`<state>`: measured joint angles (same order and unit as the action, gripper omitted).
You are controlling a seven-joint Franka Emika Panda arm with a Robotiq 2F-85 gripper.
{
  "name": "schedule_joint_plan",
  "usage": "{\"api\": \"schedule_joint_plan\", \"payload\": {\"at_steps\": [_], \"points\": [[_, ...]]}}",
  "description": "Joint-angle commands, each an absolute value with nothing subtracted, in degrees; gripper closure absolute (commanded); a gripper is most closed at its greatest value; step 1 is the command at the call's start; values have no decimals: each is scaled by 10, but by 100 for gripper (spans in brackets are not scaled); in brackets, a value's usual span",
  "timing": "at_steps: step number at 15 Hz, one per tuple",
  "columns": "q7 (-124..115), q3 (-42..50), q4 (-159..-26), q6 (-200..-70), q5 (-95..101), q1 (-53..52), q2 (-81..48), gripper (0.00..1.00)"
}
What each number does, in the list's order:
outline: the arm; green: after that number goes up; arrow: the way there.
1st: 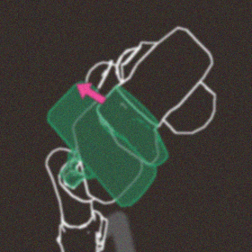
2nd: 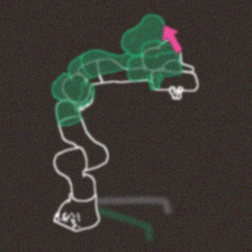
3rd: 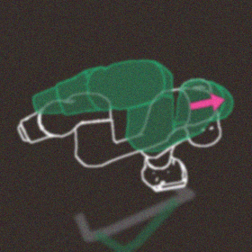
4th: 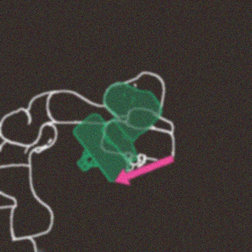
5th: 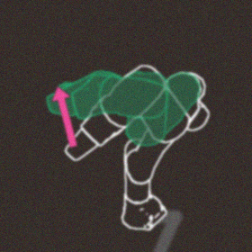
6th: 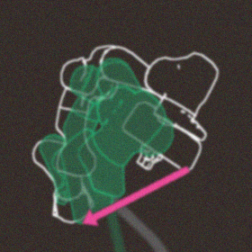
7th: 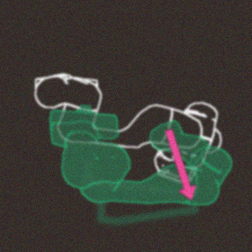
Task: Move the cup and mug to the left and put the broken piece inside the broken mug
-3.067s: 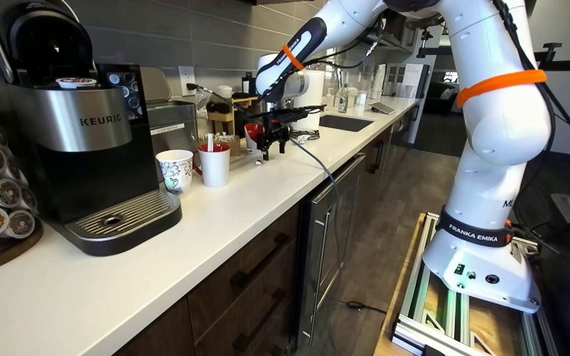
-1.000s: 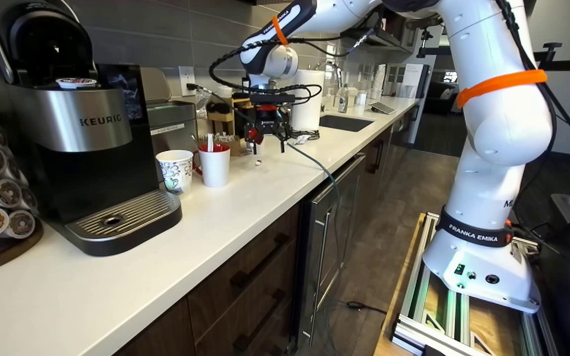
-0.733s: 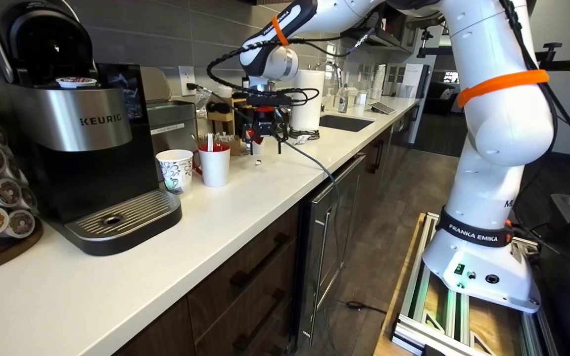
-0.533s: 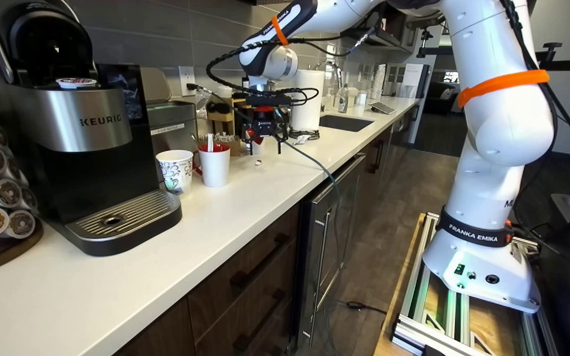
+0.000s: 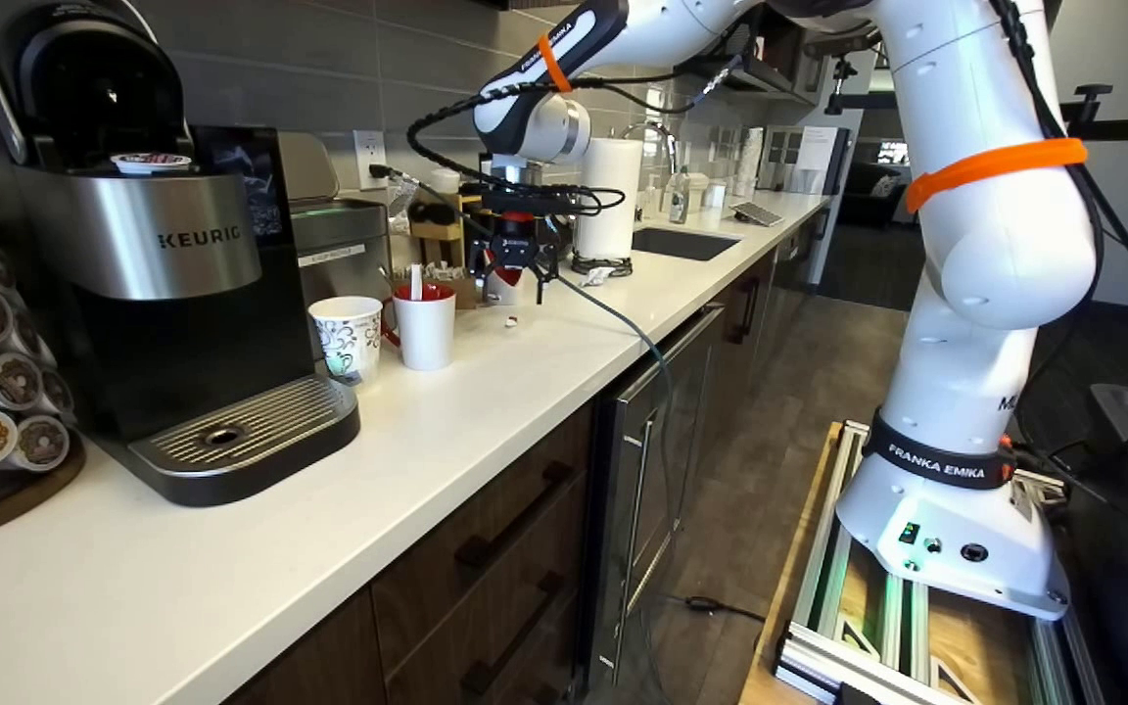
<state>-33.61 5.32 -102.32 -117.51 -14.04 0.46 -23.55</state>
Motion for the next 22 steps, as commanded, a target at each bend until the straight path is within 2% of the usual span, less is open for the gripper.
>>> {"api": "schedule_joint_plan", "payload": {"at_steps": [1, 11, 13, 14, 16, 22], "points": [[-310, 50, -1056, -1241, -140, 5, -224, 0], [-325, 70, -1117, -1391, -92, -11, -227, 0], [-338, 76, -1129, -1418, -81, -18, -228, 4], [-346, 78, -1133, -1425, -76, -20, -228, 7], [-363, 83, -1144, -1436, -65, -26, -226, 28], [-398, 85, -1156, -1434, -54, -34, -216, 74]]}}
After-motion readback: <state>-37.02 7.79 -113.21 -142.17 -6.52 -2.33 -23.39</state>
